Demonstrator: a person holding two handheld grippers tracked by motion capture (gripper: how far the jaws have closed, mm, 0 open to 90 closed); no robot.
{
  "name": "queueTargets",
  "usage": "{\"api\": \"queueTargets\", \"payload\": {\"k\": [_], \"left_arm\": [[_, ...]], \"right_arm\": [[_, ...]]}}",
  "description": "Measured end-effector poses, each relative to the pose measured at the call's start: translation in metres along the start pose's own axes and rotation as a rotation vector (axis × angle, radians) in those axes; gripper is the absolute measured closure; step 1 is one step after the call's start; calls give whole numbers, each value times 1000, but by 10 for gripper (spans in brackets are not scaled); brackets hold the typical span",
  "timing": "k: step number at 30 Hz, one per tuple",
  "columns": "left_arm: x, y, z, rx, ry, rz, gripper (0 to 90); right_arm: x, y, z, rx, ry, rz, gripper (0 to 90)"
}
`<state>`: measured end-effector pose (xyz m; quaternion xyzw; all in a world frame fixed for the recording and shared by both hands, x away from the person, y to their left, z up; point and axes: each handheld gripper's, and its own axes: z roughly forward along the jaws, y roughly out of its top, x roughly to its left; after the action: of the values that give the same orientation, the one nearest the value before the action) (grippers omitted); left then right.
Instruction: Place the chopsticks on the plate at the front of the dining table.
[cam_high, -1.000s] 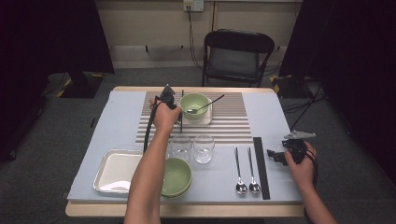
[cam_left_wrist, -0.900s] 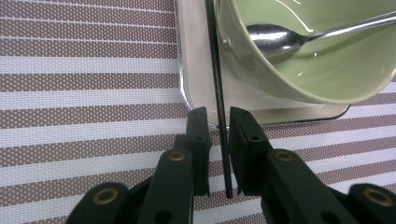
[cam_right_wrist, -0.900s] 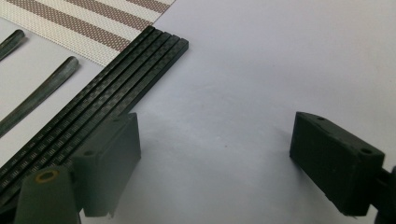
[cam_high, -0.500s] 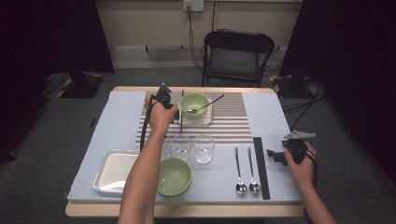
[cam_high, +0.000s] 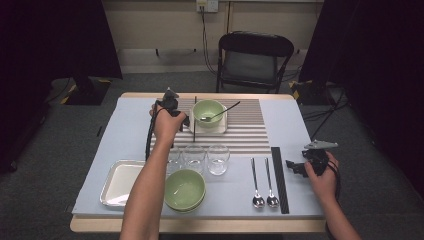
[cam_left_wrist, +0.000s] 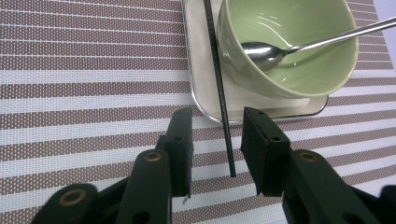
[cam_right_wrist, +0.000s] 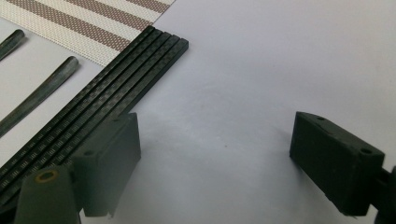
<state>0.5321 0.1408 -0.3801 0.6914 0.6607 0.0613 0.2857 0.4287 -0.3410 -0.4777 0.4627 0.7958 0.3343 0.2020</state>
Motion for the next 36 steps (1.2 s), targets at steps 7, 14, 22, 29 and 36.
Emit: {"api": "queueTargets", "payload": {"k": [7,14,22,29,36], "left_arm": [[2,-2,-7,-24,1,38,561],[3,-3,-13,-45,-17,59,466],[3,-6,-17,-49,-38,66,387],[4,-8,-20,-59,-51,65,367],[7,-10,-25,-59,-51,74,368]], "right_arm": [[0,0,0,0,1,3,152],[0,0,0,0,-1,-2,152],[0,0,0,0,-2,0,152],[0,0,0,2,-2,1,153],[1,1,-1,2,-4,-2,157]]}}
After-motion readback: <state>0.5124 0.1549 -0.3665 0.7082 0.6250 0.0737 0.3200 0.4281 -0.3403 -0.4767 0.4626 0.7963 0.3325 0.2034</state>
